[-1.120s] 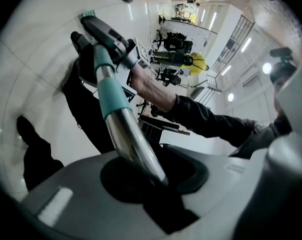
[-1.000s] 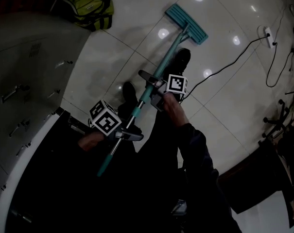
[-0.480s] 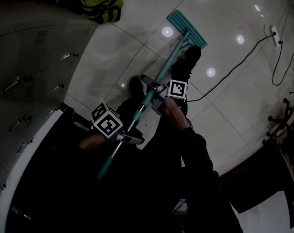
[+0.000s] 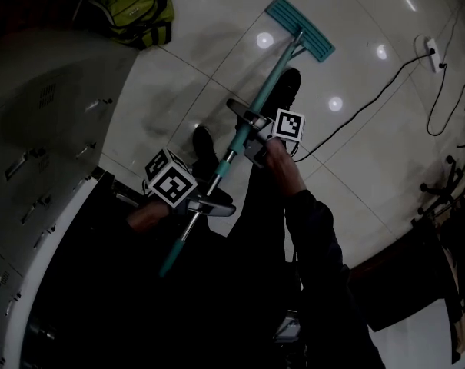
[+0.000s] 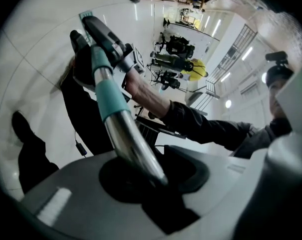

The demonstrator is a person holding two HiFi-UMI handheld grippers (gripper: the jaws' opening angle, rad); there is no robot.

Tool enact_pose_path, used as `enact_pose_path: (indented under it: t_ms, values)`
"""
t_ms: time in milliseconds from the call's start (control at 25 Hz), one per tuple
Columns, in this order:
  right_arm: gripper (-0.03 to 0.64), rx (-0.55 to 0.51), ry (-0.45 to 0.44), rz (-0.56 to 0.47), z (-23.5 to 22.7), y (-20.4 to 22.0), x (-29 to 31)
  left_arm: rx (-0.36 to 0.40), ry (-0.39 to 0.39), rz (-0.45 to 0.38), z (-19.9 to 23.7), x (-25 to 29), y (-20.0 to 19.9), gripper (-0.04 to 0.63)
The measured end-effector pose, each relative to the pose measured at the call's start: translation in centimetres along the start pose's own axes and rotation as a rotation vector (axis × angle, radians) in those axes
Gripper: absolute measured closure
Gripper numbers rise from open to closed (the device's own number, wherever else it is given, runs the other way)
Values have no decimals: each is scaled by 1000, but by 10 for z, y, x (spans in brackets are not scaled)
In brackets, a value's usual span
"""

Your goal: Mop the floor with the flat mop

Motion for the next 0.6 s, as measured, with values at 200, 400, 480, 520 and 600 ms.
enact_pose_path:
  t_ms: [200, 400, 480, 520, 600]
  values:
    - [445, -3, -6, 3, 41, -77, -18, 2, -4, -28, -8, 16, -87, 453]
    - [441, -22, -37, 41, 87, -151, -42, -5, -11, -60, -18, 43, -176, 453]
    - [440, -20, -47, 39, 103, -180, -52, -4, -18, -65, -22, 53, -209, 453]
    - [440, -24, -43, 40, 108, -194, -57, -2, -19, -70, -23, 57, -224, 453]
    - [440, -39, -26, 39, 117, -222, -65, 7, -17, -81, -22, 63, -253, 453]
Point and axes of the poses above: the fingertips, and each gripper's own axes: x forward along the fingers, z to its left, y out of its underside, the point moved 3 cm from there along -x, backward along the fingers, and after that the axes turned 13 degrees about x, right-handed, at the moved point
